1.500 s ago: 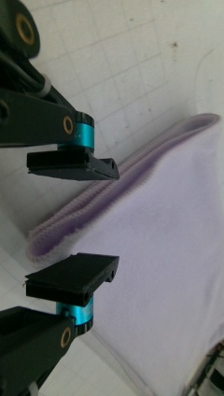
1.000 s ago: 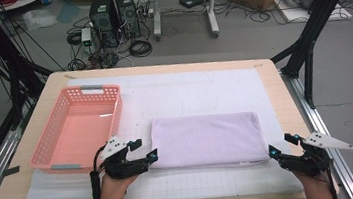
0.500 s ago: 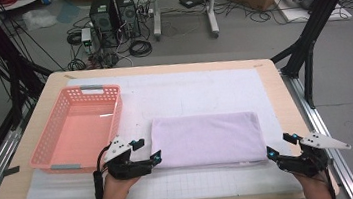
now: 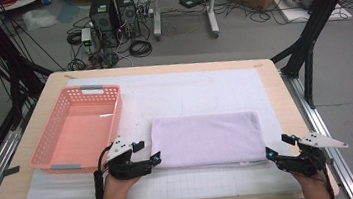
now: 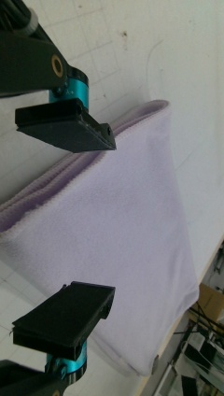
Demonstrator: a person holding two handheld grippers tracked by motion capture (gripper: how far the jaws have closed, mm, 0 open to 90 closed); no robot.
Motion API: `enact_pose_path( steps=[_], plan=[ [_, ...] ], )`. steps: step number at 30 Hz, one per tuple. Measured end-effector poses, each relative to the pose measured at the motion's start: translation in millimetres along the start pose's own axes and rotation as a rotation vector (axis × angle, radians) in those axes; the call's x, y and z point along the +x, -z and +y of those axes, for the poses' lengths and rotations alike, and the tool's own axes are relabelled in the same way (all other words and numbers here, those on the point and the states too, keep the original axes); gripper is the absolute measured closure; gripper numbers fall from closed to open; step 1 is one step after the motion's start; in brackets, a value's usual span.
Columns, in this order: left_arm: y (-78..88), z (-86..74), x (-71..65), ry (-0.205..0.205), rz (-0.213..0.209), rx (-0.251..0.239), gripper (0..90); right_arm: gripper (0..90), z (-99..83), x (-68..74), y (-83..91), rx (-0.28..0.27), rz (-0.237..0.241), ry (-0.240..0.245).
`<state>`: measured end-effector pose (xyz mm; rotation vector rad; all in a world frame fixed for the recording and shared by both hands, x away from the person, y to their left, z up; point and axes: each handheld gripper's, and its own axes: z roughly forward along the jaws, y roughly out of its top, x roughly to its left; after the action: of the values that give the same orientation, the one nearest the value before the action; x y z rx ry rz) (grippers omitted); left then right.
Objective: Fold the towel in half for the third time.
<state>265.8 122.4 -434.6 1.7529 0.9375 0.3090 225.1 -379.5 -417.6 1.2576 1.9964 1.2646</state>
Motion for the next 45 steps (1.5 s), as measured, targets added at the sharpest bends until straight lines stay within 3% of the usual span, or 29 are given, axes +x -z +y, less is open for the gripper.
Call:
enact_pose_path(
  steps=[5,10,13,16,21,27,40,45],
  plan=[
    [-0.9,-2.0,-3.0,0.014,0.024,0.034,28.5,18.0,-0.4,-1.0,-0.3,0.005,0.006,0.012],
    [-4.4,-3.1,-3.5,0.022,0.016,0.050,27.7,17.9,-0.9,-0.7,-2.4,0.014,0.018,-0.021],
    [-7.4,-4.7,-4.4,0.026,0.013,0.084,28.2,17.9,-0.3,-0.7,-3.7,0.009,0.028,-0.015],
    [-8.7,-5.8,-5.3,0.024,0.017,0.113,36.0,17.9,-0.1,0.3,-5.7,0.017,0.038,-0.024],
    [-9.3,-9.0,-2.2,0.057,0.057,0.143,39.2,17.9,1.0,3.4,-11.2,0.039,0.052,-0.021],
    [-13.2,-12.4,-2.9,0.046,0.077,0.198,44.8,17.9,1.6,8.2,-16.3,0.051,0.068,-0.008],
    [-16.2,-14.8,-11.2,0.026,0.085,0.210,65.2,17.9,15.5,23.0,-34.8,0.043,0.117,0.012],
    [-17.9,-13.9,-12.5,0.060,0.078,0.219,72.7,17.9,25.7,34.8,-47.8,0.048,0.170,0.027]
  ],
)
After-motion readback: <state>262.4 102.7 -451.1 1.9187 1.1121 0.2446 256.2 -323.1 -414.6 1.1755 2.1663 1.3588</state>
